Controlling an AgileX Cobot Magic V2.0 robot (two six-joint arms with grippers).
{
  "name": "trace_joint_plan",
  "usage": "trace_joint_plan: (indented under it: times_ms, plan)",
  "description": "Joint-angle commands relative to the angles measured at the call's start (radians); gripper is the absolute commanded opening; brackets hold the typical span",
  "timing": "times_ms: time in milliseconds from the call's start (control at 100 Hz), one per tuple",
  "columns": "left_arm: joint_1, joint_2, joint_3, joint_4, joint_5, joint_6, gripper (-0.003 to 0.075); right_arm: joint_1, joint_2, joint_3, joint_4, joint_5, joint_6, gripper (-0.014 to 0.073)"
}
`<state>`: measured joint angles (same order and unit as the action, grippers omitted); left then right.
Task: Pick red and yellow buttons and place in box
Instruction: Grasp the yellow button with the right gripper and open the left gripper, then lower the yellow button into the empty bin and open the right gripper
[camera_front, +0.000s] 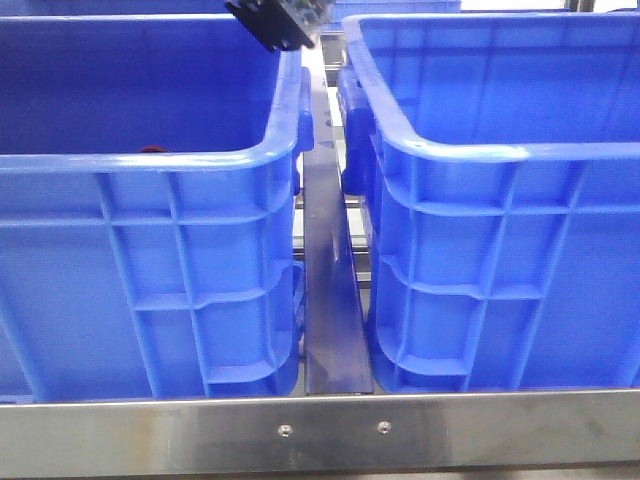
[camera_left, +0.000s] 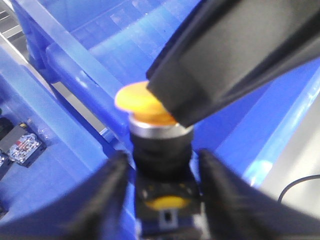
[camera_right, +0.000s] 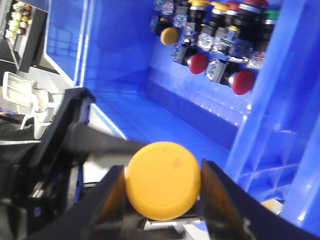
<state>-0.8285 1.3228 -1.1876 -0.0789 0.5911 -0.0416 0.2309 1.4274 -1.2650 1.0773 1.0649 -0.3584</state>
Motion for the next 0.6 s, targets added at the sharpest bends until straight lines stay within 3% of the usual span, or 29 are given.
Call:
trace_joint_plan:
  times_ms: [0,300,590]
  plan:
    - [-0.004,-0.028,-0.029,-0.011,-0.069,-0.009,0.0494,-0.001,-0.032,-0.035,0.087,-0.019,-0.013,0.0351]
    - [-0.004,-0.030,-0.029,-0.011,-0.063,-0.009,0.0505,-0.008,-0.032,-0.036,0.086,-0.139,-0.039,0.0351]
    - [-0.004,-0.030,-0.029,-0.011,-0.053,-0.009,0.0505,-0.164,-0.032,-0.036,0.086,-0.216,-0.176,0.0351]
